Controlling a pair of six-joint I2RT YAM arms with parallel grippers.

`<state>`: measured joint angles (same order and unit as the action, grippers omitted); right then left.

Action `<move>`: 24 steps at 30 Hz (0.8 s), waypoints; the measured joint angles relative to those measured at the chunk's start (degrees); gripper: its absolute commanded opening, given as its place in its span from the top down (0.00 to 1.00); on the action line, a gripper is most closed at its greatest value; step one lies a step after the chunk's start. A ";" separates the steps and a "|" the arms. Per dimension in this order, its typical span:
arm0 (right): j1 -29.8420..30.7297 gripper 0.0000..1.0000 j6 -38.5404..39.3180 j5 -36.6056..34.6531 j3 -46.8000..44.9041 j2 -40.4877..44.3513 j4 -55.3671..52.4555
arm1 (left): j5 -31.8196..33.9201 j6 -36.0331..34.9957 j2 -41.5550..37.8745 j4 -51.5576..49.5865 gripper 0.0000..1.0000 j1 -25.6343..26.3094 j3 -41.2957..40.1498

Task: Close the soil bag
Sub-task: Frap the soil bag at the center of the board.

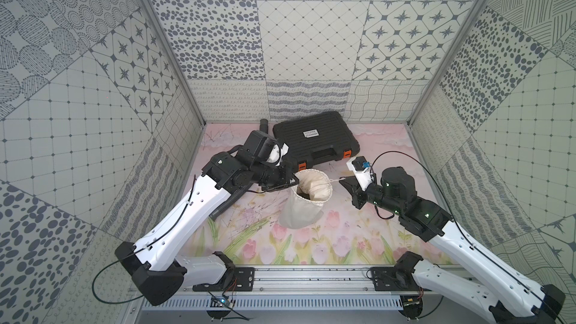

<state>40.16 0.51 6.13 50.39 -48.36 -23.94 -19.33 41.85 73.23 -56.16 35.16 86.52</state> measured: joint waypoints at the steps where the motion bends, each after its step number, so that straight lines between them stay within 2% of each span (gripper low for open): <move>1: 0.00 1.00 0.42 -0.17 1.46 -0.04 -0.72 | 0.04 0.07 -0.31 -0.02 1.00 0.00 -0.20; 10: 4.70 1.00 6.03 -3.15 12.76 -3.78 -6.36 | 0.68 0.37 -2.93 -0.24 1.00 -0.02 -1.29; 17: 5.79 1.00 9.77 -9.09 16.98 -4.17 -9.03 | 2.45 0.39 -4.87 -1.60 1.00 -0.90 -1.31; 22: 5.90 1.00 11.37 -10.78 18.34 -3.85 -10.45 | 2.23 0.39 -6.38 -1.55 1.00 -2.23 -2.58; 24: 5.90 1.00 11.47 -10.71 18.64 -3.85 -10.78 | 1.92 0.37 -6.78 -1.60 0.93 -2.80 -3.28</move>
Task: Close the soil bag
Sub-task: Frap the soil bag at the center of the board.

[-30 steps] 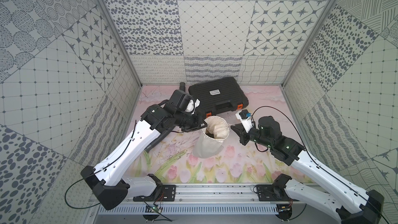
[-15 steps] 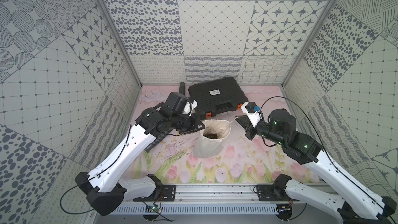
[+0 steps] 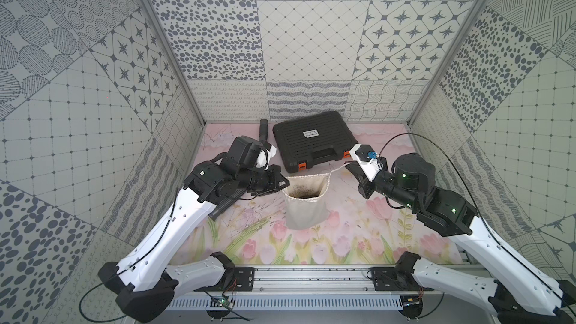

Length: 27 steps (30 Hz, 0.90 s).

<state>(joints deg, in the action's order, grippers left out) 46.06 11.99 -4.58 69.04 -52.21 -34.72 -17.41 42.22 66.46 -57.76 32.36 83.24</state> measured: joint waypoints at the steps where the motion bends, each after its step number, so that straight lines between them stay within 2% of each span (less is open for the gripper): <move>1: 0.04 1.00 0.00 0.09 0.44 -0.02 -0.50 | -0.31 -0.02 -0.11 0.00 0.92 -0.28 -0.20; 8: 0.37 1.00 -0.83 2.56 5.97 -1.07 -2.03 | -1.27 -0.42 -0.20 0.02 0.82 -1.95 -0.74; 15: 2.47 1.00 -1.14 3.15 9.55 -3.78 -3.04 | -1.66 -0.85 -0.02 0.04 0.79 -3.76 -1.33; 19: 3.39 1.00 -1.14 3.28 12.00 -5.18 -3.52 | -2.10 -1.44 0.11 0.07 0.65 -4.90 -1.31; 22: 3.48 1.00 -1.14 3.26 12.35 -5.49 -3.63 | -2.10 -1.95 0.09 0.15 0.59 -5.27 -1.22; 27: 3.48 1.00 -1.29 3.28 12.98 -6.29 -3.78 | -2.03 -3.23 -2.03 1.55 0.39 -5.55 -1.60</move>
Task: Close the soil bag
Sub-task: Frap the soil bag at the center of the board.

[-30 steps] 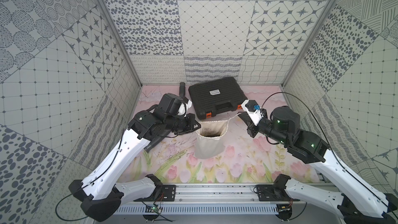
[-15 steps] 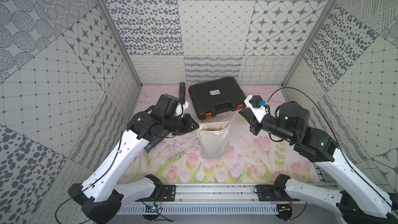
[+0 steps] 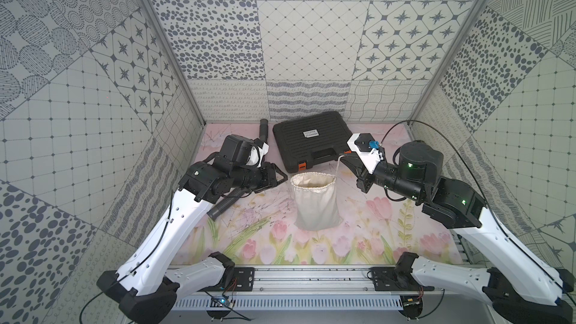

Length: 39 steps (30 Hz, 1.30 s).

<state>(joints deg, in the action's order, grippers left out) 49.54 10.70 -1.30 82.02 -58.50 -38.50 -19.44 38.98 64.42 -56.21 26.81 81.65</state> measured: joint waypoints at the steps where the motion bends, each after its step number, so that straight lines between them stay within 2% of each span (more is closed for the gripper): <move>1: 0.02 1.00 -0.02 0.00 0.35 -0.26 0.02 | -0.07 -0.35 -0.81 0.74 0.34 0.00 -0.28; 5: 0.02 1.00 -0.02 0.02 1.66 -1.18 -0.26 | -0.74 -1.99 -4.70 6.27 0.11 0.00 -2.62; 8: 0.02 1.00 -0.13 0.00 1.77 -1.42 -0.37 | -2.03 -4.07 -6.29 10.69 0.04 0.17 -4.26; 19: 0.02 1.00 -1.97 -0.22 2.91 -3.30 -0.55 | -3.69 -13.70 -1.99 19.65 0.03 6.23 -2.51; 24: 0.02 1.00 -2.71 -0.26 3.56 -4.24 -0.72 | -2.23 -16.96 1.29 20.22 0.03 9.25 1.60; 33: 0.02 1.00 -3.85 -0.31 5.62 -5.75 -1.27 | 1.99 -25.99 3.26 23.85 0.04 16.61 1.07; 39: 0.02 1.00 -4.59 -0.46 5.64 -6.01 -1.31 | 3.34 -31.89 4.70 28.33 0.14 19.19 -1.42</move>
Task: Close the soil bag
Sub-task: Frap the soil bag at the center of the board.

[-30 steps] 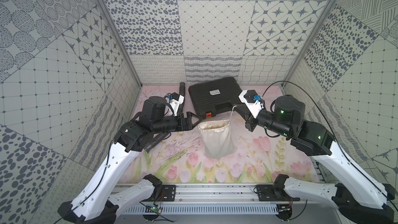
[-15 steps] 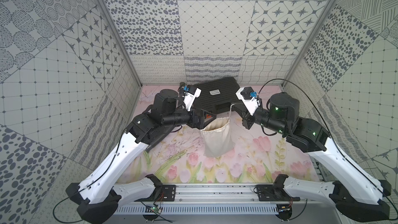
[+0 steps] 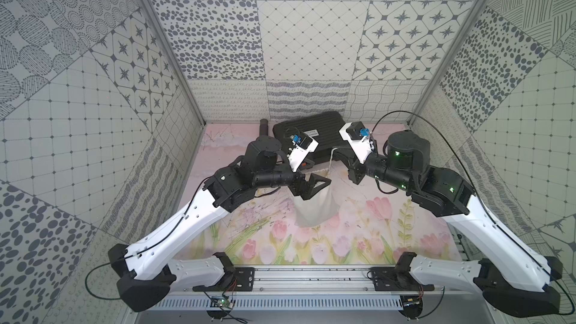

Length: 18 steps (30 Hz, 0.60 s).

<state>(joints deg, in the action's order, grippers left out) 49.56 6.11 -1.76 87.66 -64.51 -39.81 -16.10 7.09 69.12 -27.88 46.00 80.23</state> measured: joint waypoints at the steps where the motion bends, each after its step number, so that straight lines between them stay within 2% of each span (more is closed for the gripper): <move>1: 0.00 1.00 -0.13 0.00 0.00 0.00 0.02 | 0.02 -0.63 0.37 0.61 0.17 0.11 -0.11; 9: 0.07 1.00 -1.18 -0.07 0.00 0.02 -0.07 | 0.46 -4.55 4.44 4.50 0.32 0.50 0.94; 14: 0.22 1.00 -1.22 -0.28 0.00 0.11 -0.17 | 0.42 -5.70 6.01 5.97 0.47 0.57 1.60; 18: 0.22 1.00 -1.22 -0.46 0.00 0.42 -0.37 | 0.28 -6.05 6.97 6.86 0.49 0.61 1.95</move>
<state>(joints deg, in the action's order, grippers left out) 49.78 4.89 -2.22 87.66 -64.10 -40.18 -15.81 1.04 76.09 -21.02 46.61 82.17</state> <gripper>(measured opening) 0.084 0.515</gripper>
